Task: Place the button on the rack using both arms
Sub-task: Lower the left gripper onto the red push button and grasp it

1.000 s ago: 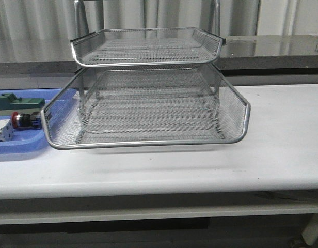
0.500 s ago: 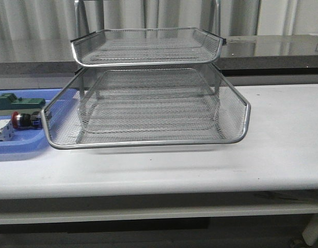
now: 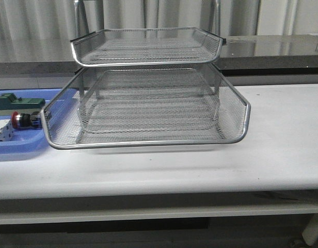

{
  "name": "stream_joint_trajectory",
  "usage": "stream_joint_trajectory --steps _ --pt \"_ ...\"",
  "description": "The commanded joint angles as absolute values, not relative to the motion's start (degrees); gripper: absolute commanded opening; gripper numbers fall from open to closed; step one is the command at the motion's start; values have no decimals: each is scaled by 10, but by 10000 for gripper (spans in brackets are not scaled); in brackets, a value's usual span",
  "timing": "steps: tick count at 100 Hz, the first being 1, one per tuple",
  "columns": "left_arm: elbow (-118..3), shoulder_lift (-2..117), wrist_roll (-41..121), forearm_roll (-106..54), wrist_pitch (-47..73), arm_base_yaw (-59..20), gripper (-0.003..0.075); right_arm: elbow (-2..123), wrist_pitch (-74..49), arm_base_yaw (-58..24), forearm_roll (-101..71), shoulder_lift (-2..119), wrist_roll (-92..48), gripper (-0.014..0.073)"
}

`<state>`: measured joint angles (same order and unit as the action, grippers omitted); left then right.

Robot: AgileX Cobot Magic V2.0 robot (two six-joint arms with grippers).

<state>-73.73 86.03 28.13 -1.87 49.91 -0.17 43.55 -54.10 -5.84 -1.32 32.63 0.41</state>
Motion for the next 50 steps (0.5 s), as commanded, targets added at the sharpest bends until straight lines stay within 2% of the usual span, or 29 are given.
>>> stream_joint_trajectory --steps 1,20,50 --pt "-792 874 325 -31 493 -3 533 456 -509 -57 -9 327 0 -68" --pt "-889 957 406 -31 528 -3 534 456 -509 -57 -9 327 0 -68" --pt "-1039 1096 440 -29 584 -3 534 456 -509 -57 -9 327 0 -68"
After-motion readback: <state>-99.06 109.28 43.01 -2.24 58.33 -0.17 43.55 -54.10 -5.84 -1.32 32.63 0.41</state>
